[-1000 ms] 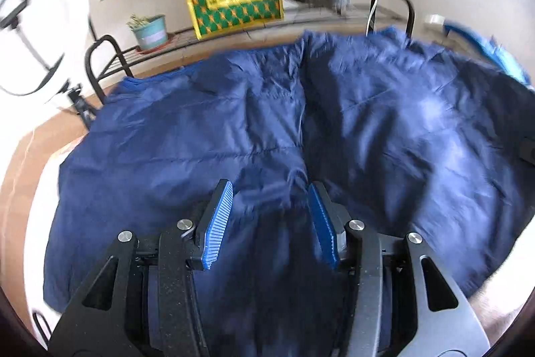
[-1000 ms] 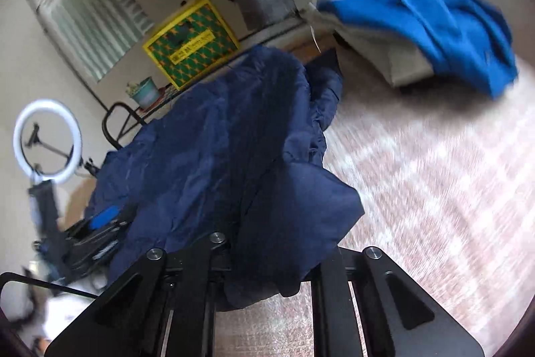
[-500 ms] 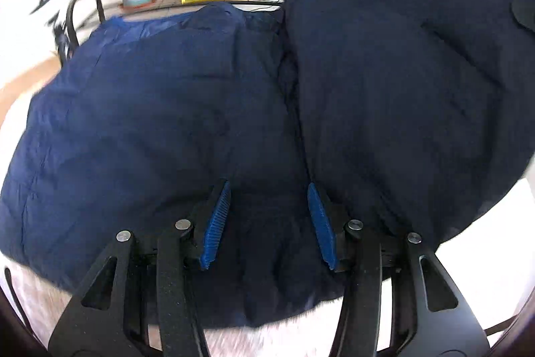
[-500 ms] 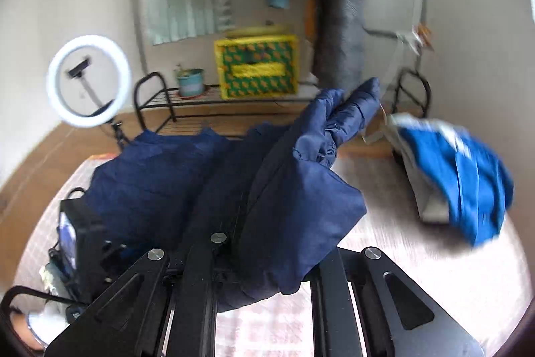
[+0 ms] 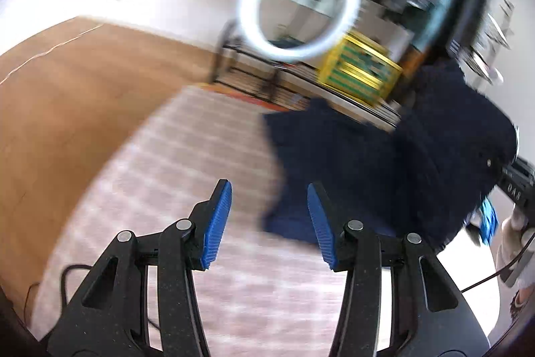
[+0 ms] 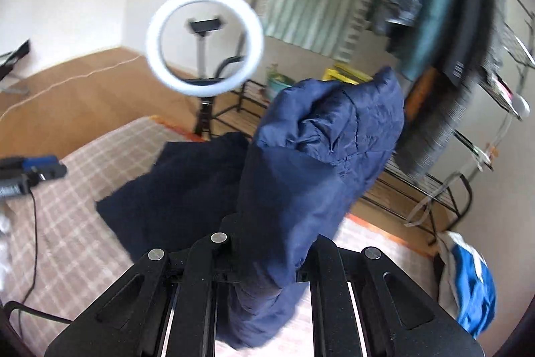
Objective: Fold large clothes
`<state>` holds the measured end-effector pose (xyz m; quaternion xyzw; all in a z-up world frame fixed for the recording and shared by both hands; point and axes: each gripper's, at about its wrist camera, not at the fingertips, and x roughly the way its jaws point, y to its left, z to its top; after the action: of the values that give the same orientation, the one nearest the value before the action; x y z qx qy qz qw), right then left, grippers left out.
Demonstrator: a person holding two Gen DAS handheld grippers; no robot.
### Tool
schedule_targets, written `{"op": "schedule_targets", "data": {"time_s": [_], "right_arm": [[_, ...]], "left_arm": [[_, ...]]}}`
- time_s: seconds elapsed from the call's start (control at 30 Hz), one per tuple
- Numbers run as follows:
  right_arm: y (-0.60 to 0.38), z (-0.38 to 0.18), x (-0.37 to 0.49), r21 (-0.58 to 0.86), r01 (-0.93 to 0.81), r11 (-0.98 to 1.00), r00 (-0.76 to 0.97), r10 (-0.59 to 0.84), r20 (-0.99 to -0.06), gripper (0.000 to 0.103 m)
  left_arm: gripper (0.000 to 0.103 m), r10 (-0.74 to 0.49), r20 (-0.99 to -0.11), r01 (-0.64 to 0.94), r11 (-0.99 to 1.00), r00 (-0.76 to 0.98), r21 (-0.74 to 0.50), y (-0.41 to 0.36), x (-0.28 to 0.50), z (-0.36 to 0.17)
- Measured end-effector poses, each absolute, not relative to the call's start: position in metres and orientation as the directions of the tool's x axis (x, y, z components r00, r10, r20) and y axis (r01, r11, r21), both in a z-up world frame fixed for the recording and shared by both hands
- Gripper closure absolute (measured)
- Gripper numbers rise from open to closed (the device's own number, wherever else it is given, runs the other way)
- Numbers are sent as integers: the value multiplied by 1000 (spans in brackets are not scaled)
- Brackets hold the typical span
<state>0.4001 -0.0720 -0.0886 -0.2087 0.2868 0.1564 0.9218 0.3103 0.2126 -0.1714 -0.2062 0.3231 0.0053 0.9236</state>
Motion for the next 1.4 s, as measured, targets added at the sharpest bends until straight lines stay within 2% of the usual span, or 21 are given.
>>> {"op": "schedule_targets", "data": {"time_s": [0.13,0.27,0.37,0.63,0.8,0.93,1.0,1.1,1.2,1.3,1.4], "right_arm": [[-12,-116,418,-256,-486,836,727,224,-650,92],[54,-169,434,-249,-564,787,644,230,-729,92],[87,-206,430,-296,-614,732,612,204,-764,92],[78,-229,430,-283,-660,696,569,217,-793,91],[58,-212,426,-103,-740,665,447,372,-813,70],[7,-184,418,126,-747,653,342,540,-769,67],[-20,-170,413,162,-733,661,359,577,-733,67],[-56,-160,403,67,-692,718,471,521,-712,67],[-76,-175,408,-10,-666,746,497,434,-751,67],[-89,-197,417,-68,-634,771,506,347,-790,67],[-102,-212,424,-64,-623,779,502,336,-797,67]], "left_arm": [[55,-73,-607,-225,889,791,-400,253,303,-186],[55,-53,-614,-253,881,787,-400,269,299,-199],[55,-43,-617,-264,879,786,-398,274,300,-203],[55,-41,-613,-253,888,789,-384,268,309,-203],[55,-52,-609,-237,893,792,-384,255,315,-197],[55,-97,-612,-208,889,785,-407,246,327,-192],[55,-126,-612,-171,899,781,-402,235,337,-188],[55,-153,-601,-115,917,784,-383,212,352,-182],[55,-196,-613,-62,926,765,-373,187,377,-183],[55,-238,-668,-32,931,705,-364,167,405,-200],[55,-182,-721,-60,953,669,-296,158,417,-224]]}}
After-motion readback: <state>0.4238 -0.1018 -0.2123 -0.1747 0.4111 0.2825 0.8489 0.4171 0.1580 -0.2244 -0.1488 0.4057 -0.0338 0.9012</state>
